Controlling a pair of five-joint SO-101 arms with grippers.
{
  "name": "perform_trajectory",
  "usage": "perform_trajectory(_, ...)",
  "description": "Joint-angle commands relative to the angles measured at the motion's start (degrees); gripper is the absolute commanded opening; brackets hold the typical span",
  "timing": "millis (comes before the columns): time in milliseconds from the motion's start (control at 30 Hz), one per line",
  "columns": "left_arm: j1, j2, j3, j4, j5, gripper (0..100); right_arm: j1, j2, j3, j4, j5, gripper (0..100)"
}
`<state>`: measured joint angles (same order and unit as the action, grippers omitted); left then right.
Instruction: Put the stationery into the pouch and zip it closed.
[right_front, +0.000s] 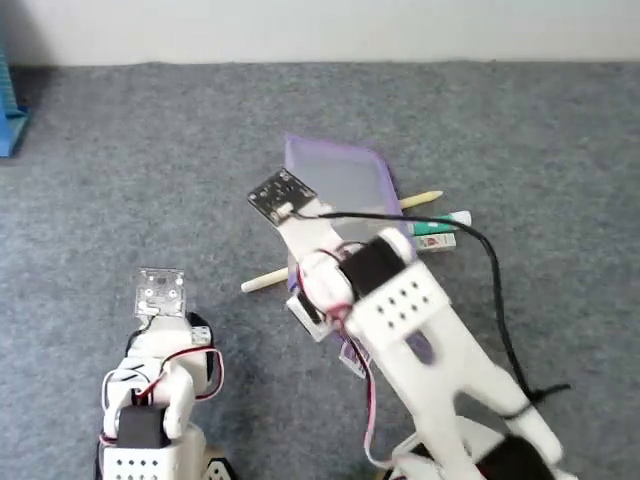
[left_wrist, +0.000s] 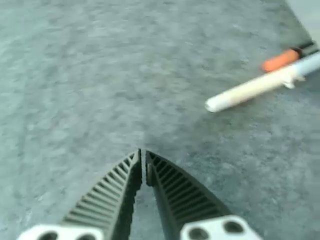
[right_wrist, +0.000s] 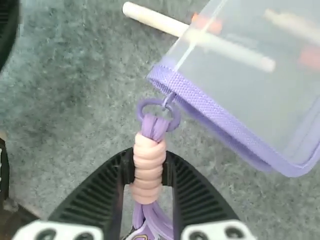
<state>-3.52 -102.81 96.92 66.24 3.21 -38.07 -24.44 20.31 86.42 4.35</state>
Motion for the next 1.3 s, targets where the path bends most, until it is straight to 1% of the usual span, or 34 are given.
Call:
perform_trajectory(0,3.3,-0.6,-2.6,-1.0,-0.5,2,0.7,-9.2,4.3,-4.0,-0.6,0.8)
perform_trajectory(67,3.1,-0.6,-5.5,-0.9,-0.4,4,0.7,-13.4,7.5,-5.8,-0.6,0.8)
perform_trajectory(167,3.2,-0.6,-9.6,-0.7,0.0,14,0.7,-18.6,10.5,-7.3,-0.6,0.8)
perform_trajectory(200,3.3,-0.5,-10.5,-0.7,0.8,17,0.7,-19.8,11.3,-7.3,-0.5,0.8)
perform_trajectory(300,4.4,-0.3,-12.6,-0.8,6.2,25,0.7,-22.5,12.7,-6.7,-0.5,0.8)
perform_trajectory(367,7.7,-0.3,-13.4,-0.7,8.1,28,0.7,-23.6,13.2,-6.7,-0.5,0.8)
perform_trajectory(500,16.2,-0.3,-13.5,-1.6,10.7,28,0.7,-24.2,13.2,-7.2,-0.4,0.8)
perform_trajectory(633,19.9,-0.3,-14.5,-4.2,11.3,28,0.7,-24.3,13.2,-6.8,-0.3,0.8)
perform_trajectory(833,20.2,-0.2,-16.1,-5.2,11.3,28,0.7,-24.3,13.2,-6.8,-0.3,0.8)
perform_trajectory(1067,20.2,-0.2,-8.4,-14.2,11.3,28,0.4,-24.0,13.2,-7.0,-0.2,0.8)
perform_trajectory(1267,21.5,-0.2,-3.6,-17.1,11.3,28,0.3,-24.3,13.2,-6.8,-0.2,0.8)
